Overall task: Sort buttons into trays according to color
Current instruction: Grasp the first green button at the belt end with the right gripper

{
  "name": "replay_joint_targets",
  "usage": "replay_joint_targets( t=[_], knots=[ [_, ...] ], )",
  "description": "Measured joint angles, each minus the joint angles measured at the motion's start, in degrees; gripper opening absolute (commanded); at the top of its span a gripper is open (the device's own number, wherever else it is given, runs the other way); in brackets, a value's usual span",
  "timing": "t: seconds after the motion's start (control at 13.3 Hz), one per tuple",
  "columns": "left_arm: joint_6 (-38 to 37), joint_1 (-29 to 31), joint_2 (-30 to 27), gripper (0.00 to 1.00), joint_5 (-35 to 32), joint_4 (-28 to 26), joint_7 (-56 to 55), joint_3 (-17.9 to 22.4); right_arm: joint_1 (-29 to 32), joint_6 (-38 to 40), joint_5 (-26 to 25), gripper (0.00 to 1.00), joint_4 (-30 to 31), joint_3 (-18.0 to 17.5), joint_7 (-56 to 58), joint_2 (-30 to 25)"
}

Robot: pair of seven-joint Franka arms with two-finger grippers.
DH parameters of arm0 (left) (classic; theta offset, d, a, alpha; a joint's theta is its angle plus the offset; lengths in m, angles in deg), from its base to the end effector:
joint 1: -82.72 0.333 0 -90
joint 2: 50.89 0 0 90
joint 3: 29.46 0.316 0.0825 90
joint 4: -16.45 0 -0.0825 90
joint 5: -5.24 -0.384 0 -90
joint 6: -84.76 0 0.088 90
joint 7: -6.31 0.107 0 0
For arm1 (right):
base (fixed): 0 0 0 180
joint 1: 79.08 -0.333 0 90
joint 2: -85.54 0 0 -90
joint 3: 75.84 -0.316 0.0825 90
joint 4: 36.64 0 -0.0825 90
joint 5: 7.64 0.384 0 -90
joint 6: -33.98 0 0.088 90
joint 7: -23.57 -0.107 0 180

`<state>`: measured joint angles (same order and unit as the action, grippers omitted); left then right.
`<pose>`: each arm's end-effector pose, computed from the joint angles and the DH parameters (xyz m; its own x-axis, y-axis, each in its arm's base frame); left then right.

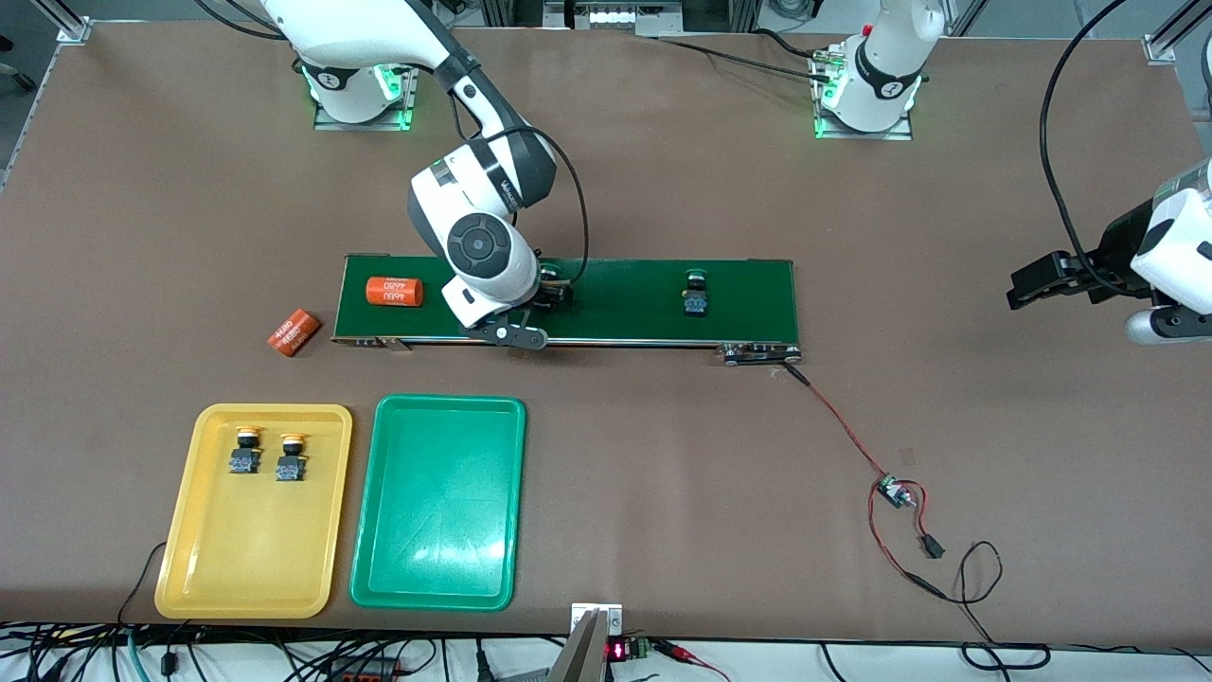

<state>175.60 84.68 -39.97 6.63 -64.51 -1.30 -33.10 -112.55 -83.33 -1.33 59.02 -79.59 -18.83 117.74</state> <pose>0.6131 -0.0168 0.5892 0.9943 0.1045 -0.0224 0.1052 -0.9939 0.0336 0.5239 0.4001 0.2657 0.9631 -0.1563 -0.2192 -0.1522 -0.9877 0.0357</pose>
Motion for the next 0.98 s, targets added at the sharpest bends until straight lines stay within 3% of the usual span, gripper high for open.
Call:
replay_joint_targets(
  t=[0.15, 0.3, 0.53, 0.98],
  knots=[
    [-0.91, 0.03, -0.08, 1.00, 0.00, 0.09, 0.00, 0.19, -0.46, -0.50, -0.08, 0.77, 0.50, 0.00, 0.01, 0.21],
    [-1.57, -0.05, -0.08, 1.00, 0.00, 0.11, 0.00, 0.11, -0.85, -2.07, -0.40, 0.45, 1.35, 0.01, 0.05, 0.62],
    [-0.88, -0.35, -0.08, 1.00, 0.00, 0.11, 0.00, -0.03, -1.08, -3.23, -3.09, 0.18, 2.46, 0.12, 0.60, 1.08],
    [0.36, -0.52, -0.91, 1.00, 0.02, 0.87, -0.10, -0.07, 0.74, -3.08, -3.32, 0.15, 0.64, 2.27, 3.82, -2.14]
  ],
)
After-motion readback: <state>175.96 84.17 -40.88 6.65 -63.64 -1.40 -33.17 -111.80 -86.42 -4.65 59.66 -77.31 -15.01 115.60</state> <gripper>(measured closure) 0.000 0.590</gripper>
